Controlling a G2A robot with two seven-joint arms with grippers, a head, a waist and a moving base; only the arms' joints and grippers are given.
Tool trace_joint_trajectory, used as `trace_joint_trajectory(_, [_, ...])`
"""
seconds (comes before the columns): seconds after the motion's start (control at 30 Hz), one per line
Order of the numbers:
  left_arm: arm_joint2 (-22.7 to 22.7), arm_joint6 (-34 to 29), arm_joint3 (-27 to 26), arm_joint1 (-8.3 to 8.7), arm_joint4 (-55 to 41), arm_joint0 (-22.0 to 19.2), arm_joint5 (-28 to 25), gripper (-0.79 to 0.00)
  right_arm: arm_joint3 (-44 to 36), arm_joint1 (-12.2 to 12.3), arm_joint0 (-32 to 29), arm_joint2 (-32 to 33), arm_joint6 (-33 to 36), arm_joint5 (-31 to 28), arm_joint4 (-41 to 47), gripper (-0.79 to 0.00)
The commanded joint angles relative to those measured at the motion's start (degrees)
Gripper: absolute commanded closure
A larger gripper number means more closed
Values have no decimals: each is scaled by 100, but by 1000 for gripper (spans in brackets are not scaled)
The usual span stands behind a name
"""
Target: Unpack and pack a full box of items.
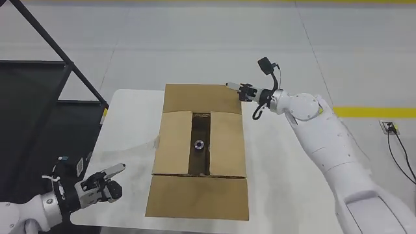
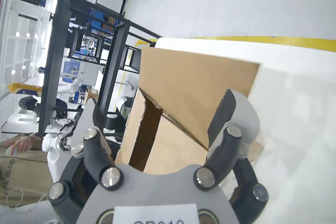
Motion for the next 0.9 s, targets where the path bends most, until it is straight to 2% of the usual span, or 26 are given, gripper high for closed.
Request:
trace_joint_trajectory(0.0, [99,-149,-18,37,89,45,-78,-785,387,-83,154,-126,-299,50,-177,-785])
trace_joint_trajectory(0.13, [366,-267,-91,95,245,77,-139,-785,878,-230,332,-254,-531,-92,-209,-785])
trace_joint_trajectory(0.47, [783,-576,-103,222,103,32,-110,-785,1500,-437,466,-306,-120,-353,3,-785])
trace_joint_trajectory(0.63, [1001,-357,-73,245,-145,-16,-26,-785,1601,-488,483,-218,296,-630,297,-785])
trace_joint_trajectory(0.87, [1128,35,-17,256,-740,-71,62,-785,1745,-432,563,6,786,-974,732,-785])
